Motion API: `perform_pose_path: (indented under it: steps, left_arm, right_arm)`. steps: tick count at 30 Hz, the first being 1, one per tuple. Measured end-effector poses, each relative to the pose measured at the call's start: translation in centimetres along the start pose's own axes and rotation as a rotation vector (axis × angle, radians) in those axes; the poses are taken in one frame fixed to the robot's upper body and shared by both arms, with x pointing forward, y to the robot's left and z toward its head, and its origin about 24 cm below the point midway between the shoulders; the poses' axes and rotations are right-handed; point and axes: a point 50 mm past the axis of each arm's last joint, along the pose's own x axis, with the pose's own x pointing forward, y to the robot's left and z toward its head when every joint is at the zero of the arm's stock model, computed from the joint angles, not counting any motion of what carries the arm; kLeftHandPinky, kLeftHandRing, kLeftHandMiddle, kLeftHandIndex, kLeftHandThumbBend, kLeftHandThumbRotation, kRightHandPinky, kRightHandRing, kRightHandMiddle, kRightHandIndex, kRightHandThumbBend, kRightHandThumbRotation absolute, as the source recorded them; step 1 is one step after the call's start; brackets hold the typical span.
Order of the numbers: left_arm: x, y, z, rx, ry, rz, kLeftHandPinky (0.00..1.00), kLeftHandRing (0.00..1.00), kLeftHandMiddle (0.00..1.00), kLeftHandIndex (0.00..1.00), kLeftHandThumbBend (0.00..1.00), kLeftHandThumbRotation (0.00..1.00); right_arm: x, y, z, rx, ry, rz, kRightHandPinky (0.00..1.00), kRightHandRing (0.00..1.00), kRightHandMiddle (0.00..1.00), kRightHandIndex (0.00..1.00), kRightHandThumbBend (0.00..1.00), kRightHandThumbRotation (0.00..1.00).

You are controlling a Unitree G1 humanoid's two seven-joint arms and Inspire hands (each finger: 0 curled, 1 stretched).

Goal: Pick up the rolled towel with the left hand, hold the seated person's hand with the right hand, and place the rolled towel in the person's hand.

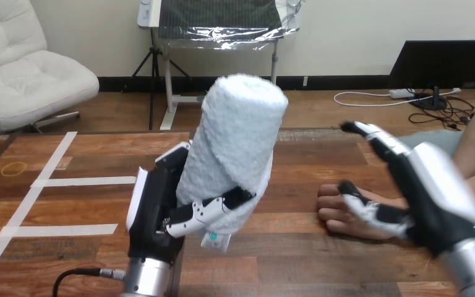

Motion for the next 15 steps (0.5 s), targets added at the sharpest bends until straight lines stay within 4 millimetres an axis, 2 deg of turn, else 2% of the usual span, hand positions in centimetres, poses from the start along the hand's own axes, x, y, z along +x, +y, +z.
perform_pose_path:
  steps: [8,15]
  left_arm:
    - [0.4,-0.2,0.5,-0.002,-0.030,-0.008,0.36,0.40,0.46,0.50,0.78,0.18]
    - [0.4,-0.4,0.5,-0.009,-0.033,-0.018,0.36,0.40,0.45,0.50,0.78,0.18]
  right_arm:
    - [1.2,-3.1,-0.9,-0.158,0.050,0.039,0.77,0.88,0.89,0.83,0.80,0.00]
    - [2.2,-5.0,-1.7,-0.250,0.082,0.078,0.77,0.89,0.89,0.83,0.84,0.00]
